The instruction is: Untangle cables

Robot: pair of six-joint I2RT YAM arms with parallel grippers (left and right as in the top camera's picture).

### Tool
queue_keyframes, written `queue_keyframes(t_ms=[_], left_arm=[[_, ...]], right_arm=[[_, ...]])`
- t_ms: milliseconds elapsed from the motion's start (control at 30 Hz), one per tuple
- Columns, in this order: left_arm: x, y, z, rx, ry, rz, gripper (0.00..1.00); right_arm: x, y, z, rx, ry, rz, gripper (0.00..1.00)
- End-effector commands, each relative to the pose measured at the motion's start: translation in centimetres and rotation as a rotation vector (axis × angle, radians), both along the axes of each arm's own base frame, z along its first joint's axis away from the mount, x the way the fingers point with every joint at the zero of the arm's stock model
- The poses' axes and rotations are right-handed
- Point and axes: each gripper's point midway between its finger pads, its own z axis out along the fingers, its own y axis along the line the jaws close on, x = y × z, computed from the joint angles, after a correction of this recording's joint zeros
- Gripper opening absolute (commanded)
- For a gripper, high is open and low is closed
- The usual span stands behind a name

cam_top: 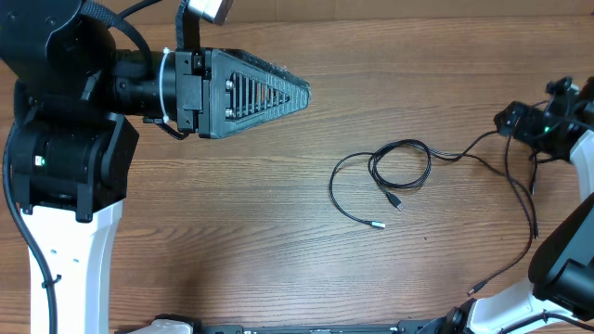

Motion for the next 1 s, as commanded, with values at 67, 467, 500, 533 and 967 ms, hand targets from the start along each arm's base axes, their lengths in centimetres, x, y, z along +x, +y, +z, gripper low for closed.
queue_keyframes(t_ms=[67,467,500,533,967], left_arm=[[-0.2,0.0,0.3,-0.001,0.003,-0.003,0.75],[-0.2,0.0,0.3,-0.002,-0.009,-0.003,0.75],[-0.2,0.0,0.3,-0.002,-0.009,-0.003,0.75],[-0.2,0.0,0.3,-0.002,-0.009,-0.004,0.75],[-0.2,0.0,0.3,-0.003,-0.023,-0.006,0.75]], right_arm=[[-1.0,-0.3,-2.5,-0.024,0.022,-0.019,0.96],[-2.6,-1.4,-6.6,-0.076,0.061,-0.116,0.86],[-2.6,-1.3,-6.9,-0.073,0.063,-0.119,0.86],[-2.6,-1.3,-7.3,-0.070,0.070,-0.119,0.86],[-3.6,-0.8,-13.0,0.000,0.167,-0.157,0.14]])
